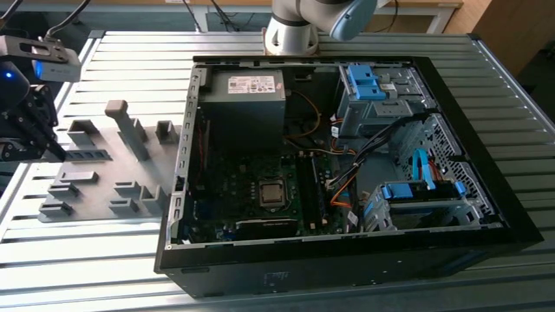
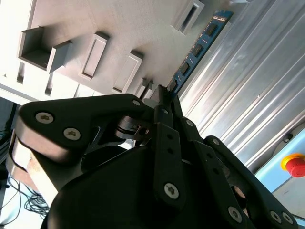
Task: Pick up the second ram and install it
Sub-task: 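Pick up the second ram and move it above second insertion slot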
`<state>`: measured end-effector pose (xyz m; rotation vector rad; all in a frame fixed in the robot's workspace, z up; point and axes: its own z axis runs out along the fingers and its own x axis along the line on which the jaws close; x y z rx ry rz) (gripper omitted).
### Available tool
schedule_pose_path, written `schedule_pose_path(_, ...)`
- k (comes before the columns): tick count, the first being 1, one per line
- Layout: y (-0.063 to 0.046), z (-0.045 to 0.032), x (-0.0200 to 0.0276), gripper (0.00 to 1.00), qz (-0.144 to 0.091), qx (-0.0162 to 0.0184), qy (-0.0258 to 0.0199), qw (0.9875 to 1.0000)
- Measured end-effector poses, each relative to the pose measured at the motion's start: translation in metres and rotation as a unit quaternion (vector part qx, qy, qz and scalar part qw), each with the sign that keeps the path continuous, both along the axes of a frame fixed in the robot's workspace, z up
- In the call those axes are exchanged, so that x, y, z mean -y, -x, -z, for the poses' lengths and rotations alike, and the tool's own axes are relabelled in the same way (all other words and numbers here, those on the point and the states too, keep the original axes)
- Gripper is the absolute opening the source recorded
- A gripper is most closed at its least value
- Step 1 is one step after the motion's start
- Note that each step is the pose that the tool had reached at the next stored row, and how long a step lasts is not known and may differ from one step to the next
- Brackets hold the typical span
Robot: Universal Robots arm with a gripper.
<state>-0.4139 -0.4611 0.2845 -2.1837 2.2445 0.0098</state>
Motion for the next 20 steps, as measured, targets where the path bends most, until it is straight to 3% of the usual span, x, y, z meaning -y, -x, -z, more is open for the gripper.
schedule_pose_path(20, 0.0000, -0.0105, 0.0000, 0.14, 0.000, 0.0001, 0.0000, 1.0000)
